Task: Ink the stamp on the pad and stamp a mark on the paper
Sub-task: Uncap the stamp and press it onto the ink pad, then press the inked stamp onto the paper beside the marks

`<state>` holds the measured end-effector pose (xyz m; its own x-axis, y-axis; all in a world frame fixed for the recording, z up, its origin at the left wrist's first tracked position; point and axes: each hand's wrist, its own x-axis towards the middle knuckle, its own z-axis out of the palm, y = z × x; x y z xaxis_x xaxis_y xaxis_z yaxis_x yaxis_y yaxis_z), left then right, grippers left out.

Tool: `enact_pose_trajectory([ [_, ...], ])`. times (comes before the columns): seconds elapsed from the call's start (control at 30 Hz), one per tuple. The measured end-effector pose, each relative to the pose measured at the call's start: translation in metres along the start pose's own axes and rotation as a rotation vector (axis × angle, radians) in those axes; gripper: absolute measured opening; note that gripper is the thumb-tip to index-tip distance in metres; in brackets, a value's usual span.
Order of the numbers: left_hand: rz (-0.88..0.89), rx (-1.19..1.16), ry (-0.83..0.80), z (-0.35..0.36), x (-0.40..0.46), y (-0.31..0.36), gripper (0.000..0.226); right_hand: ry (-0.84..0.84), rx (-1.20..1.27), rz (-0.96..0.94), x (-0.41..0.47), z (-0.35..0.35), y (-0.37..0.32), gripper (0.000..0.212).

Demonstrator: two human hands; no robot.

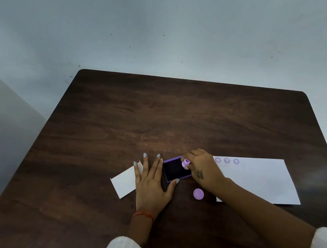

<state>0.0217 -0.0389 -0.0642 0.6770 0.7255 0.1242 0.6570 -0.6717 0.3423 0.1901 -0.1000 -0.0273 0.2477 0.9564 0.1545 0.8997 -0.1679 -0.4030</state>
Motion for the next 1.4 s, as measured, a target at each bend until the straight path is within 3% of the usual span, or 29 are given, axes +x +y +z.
enact_pose_trajectory([
  [0.17,0.009,-0.003,0.004,0.0,0.0,0.0,0.075,-0.045,0.007,0.112,-0.005,0.005,-0.006,0.028],
  [0.37,0.01,-0.007,0.011,0.001,0.0,-0.001,0.075,-0.087,-0.076,-0.232,0.01,-0.008,0.014,0.027],
  [0.57,0.013,-0.003,-0.001,0.003,0.0,-0.001,0.075,0.041,-0.054,-0.043,-0.007,0.008,-0.002,0.033],
  [0.7,0.005,0.016,-0.023,0.001,0.0,0.0,0.076,-0.092,0.033,-0.034,-0.002,-0.003,-0.002,0.025],
  [0.8,0.0,0.023,-0.036,-0.001,-0.001,0.002,0.077,-0.108,0.307,0.16,0.003,-0.015,0.003,0.009],
  [0.87,-0.002,0.035,-0.05,-0.001,-0.002,0.001,0.079,0.005,0.558,0.411,-0.002,-0.026,0.004,0.009],
  [0.93,-0.004,0.043,-0.061,-0.002,-0.003,0.001,0.082,0.098,0.929,0.688,-0.012,-0.04,0.007,0.016],
  [1.03,-0.009,0.039,-0.046,-0.003,-0.003,0.003,0.085,0.191,1.573,0.95,-0.038,-0.066,0.014,0.015],
  [1.13,-0.01,0.012,-0.008,-0.005,-0.002,0.006,0.086,0.316,1.957,1.147,-0.066,-0.085,0.019,0.014],
  [1.3,0.075,-0.072,0.037,-0.009,0.008,0.034,0.082,0.449,2.163,1.177,-0.098,-0.093,0.028,0.031],
  [1.4,0.187,-0.082,0.013,-0.006,0.018,0.062,0.081,0.527,2.178,1.176,-0.109,-0.092,0.039,0.029],
])
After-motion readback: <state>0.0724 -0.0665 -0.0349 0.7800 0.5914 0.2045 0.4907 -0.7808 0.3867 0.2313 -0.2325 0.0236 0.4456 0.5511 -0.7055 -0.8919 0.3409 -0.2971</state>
